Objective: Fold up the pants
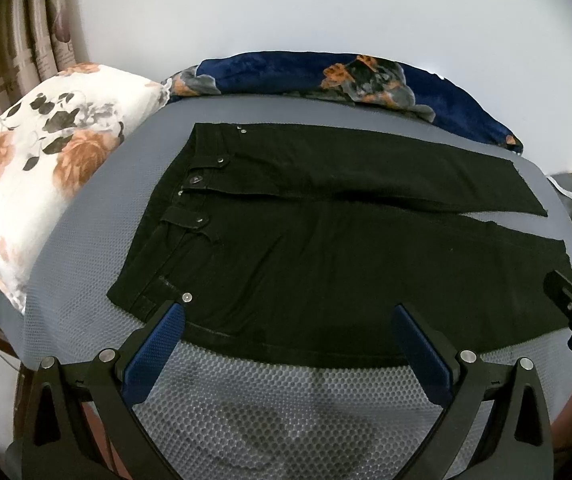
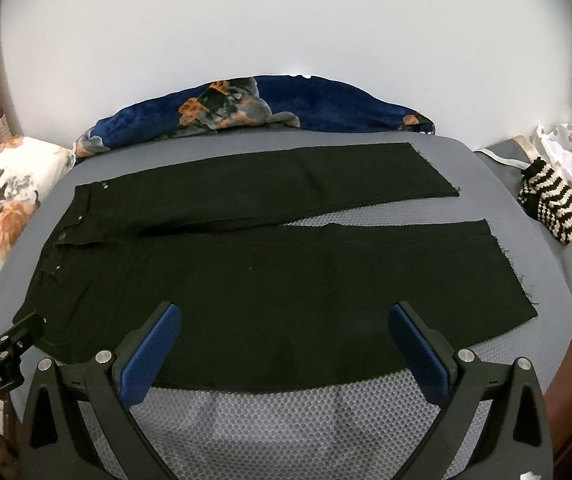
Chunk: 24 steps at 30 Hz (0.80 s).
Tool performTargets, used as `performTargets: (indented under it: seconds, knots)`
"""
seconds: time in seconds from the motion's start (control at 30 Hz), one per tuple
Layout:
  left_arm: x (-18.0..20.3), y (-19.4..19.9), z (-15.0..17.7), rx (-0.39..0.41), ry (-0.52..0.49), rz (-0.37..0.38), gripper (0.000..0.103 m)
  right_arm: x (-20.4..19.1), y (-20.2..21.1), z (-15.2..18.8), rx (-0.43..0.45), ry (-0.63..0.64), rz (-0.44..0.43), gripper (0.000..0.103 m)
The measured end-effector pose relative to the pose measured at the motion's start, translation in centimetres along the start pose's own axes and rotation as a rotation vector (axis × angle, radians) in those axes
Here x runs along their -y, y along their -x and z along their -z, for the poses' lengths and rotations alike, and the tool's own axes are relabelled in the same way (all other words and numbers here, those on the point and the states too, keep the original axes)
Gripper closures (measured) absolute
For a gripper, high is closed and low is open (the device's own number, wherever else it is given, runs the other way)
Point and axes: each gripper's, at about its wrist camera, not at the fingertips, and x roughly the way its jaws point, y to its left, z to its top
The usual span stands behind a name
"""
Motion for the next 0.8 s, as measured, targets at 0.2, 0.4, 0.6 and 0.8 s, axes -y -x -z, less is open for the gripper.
performTargets:
  seconds: [0.2, 0.4, 0.6, 0.8]
  knots:
    - [0.1, 0.0, 0.1, -0.002, -0.003, 0.0, 0.001, 0.2, -0.1, 0.0, 0.002, -0.008, -0.01, 0.0]
    - [0.6, 0.1, 0.2, -0.01, -0.018, -0.007, 0.001, 0.2, -0.3, 0.0, -0.004, -0.005, -0.014, 0.0]
    - [1.1, 0.2, -0.5, -0.023, -0.027, -0.025, 0.001, 0.4, -0.8, -0.4, -0.011, -0.007, -0.027, 0.0]
    - [1.4, 0.0, -0.9, -0.025, -0.031, -0.044, 0.001, 0.4, -1.1, -0.8, -0.002, 0.005, -0.032, 0.0]
